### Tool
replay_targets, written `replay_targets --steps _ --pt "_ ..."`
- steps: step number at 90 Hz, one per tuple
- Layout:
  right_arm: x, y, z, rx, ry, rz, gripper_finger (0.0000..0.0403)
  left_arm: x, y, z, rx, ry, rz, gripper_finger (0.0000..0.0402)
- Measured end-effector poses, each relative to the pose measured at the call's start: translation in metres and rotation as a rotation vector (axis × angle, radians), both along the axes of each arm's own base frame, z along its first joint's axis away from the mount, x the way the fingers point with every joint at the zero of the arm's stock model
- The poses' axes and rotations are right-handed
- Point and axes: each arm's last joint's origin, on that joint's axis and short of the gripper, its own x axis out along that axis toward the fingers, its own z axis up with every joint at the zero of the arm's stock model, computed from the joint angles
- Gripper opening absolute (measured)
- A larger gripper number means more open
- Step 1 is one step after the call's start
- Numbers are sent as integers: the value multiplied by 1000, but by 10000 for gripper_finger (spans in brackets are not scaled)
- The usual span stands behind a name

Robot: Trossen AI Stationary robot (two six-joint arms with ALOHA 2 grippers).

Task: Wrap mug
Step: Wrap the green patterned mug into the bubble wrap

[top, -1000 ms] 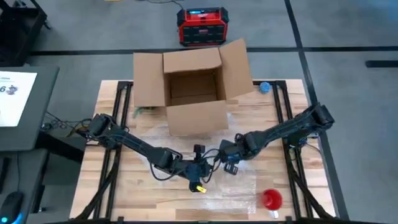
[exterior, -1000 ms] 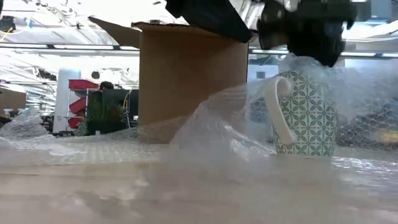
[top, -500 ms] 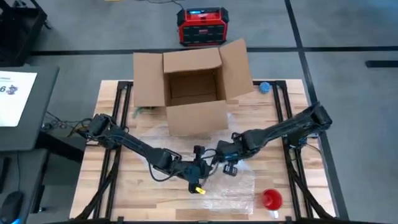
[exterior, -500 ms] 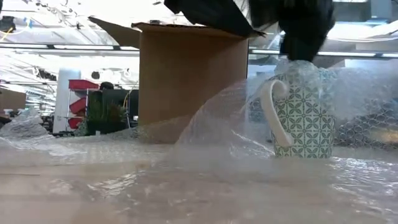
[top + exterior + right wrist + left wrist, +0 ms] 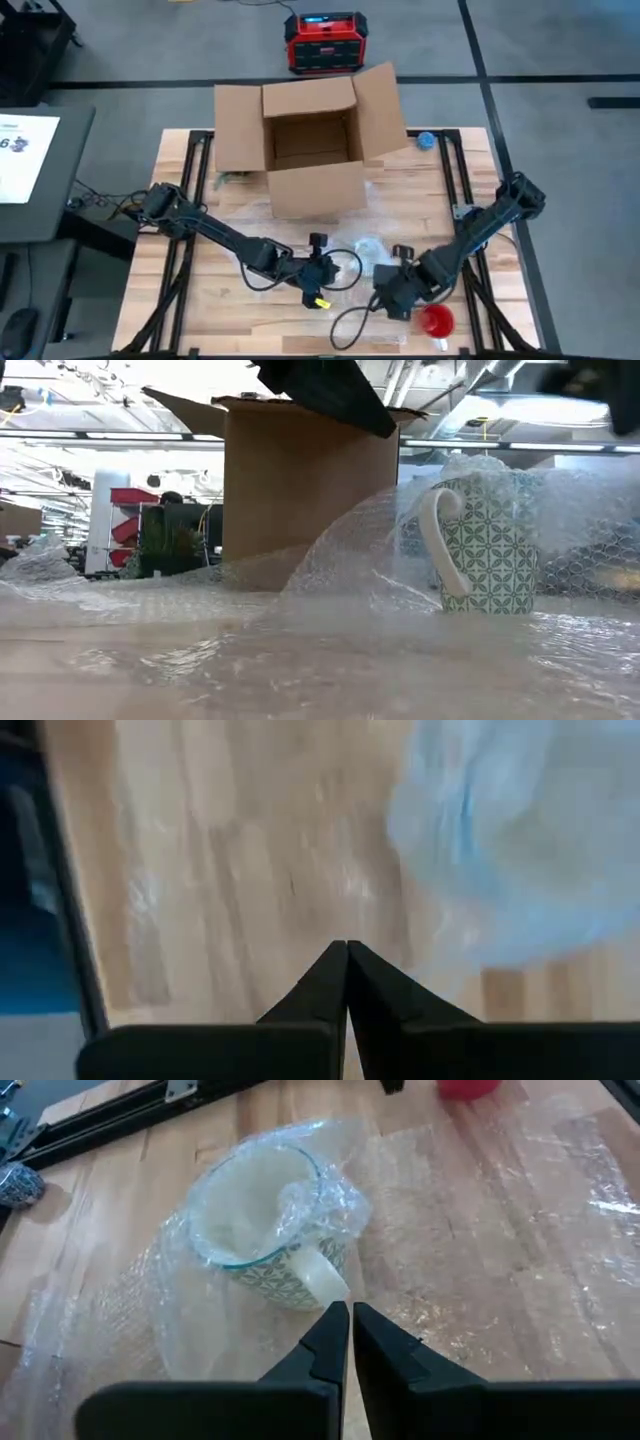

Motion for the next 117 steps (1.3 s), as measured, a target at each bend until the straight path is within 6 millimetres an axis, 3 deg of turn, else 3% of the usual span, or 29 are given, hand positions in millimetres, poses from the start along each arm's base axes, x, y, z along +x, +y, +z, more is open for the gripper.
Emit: replay_targets --steps 13,23,42,69,89,117 --pt "-17 -2 -29 -47 58 -85 0 2 3 -1 -4 -3 12 0" --pt "-17 -4 -37 -70 11 -97 0 4 8 -2 -10 -1 32 0" --pt "-4 -10 -26 -187 -125 -96 0 10 17 -1 -29 -40 60 0" --pt "16 -22 -6 -250 -211 -81 0 6 29 -25 -34 -34 85 0" --pt "27 -31 2 -267 -241 -81 0 8 31 -24 -42 -52 92 0" --pt "29 -21 13 -238 -287 -46 0 9 30 -23 -53 -64 86 0"
